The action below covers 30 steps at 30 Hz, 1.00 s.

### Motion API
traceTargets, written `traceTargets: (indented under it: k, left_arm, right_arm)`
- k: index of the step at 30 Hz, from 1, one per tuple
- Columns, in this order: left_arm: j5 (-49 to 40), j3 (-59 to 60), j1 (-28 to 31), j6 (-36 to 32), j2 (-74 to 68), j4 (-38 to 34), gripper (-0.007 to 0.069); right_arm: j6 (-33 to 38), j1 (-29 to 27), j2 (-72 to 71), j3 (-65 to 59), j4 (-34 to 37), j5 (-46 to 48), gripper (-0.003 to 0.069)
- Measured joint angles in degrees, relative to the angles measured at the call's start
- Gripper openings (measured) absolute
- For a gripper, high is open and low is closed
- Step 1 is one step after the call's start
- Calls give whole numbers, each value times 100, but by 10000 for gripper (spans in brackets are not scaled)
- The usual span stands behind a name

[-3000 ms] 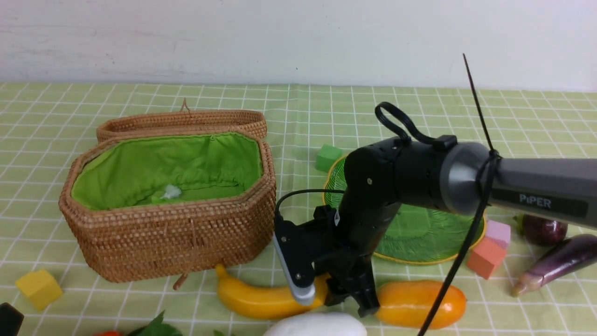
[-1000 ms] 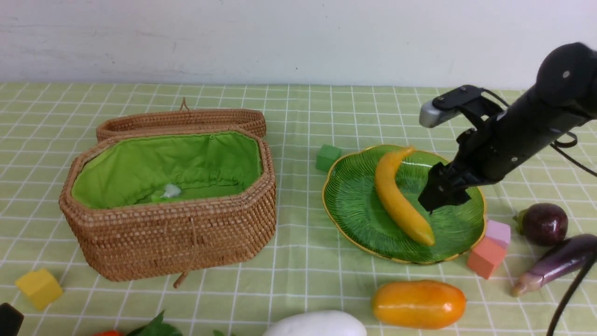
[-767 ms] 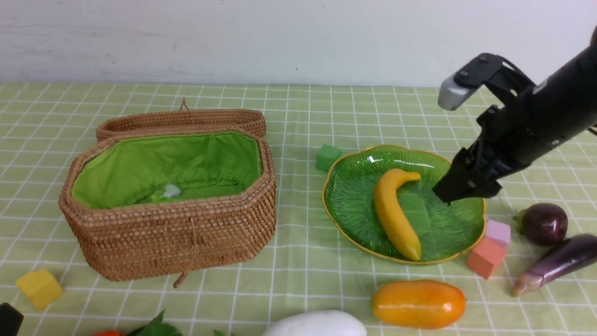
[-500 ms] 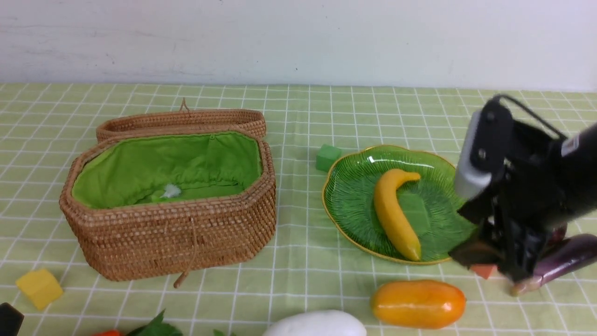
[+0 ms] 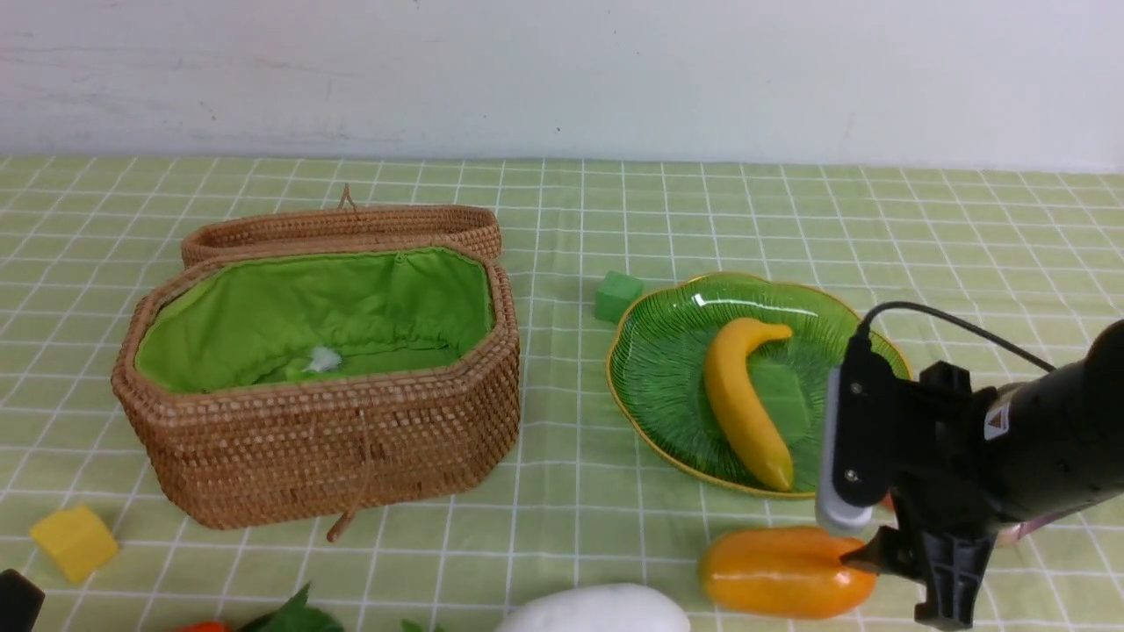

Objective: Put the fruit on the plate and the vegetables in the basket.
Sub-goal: Use the right arm to grab a mango and put it into the right plate

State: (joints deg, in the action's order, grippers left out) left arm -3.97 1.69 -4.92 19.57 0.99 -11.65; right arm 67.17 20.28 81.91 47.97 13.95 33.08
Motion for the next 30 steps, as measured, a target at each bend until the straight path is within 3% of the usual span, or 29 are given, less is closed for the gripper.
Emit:
traceTargets:
  k: [8, 22, 30]
  left_arm:
    - [0, 0, 0, 0, 0, 0, 239]
    - [0, 0, 0, 0, 0, 5, 239]
    - [0, 0, 0, 0, 0, -1, 239]
  right_arm:
    - [-183, 378, 284, 148, 6, 382, 493]
    - [-436, 504, 1332, 831, 4, 808, 573]
    - [-495, 504, 1486, 924, -54, 728, 540]
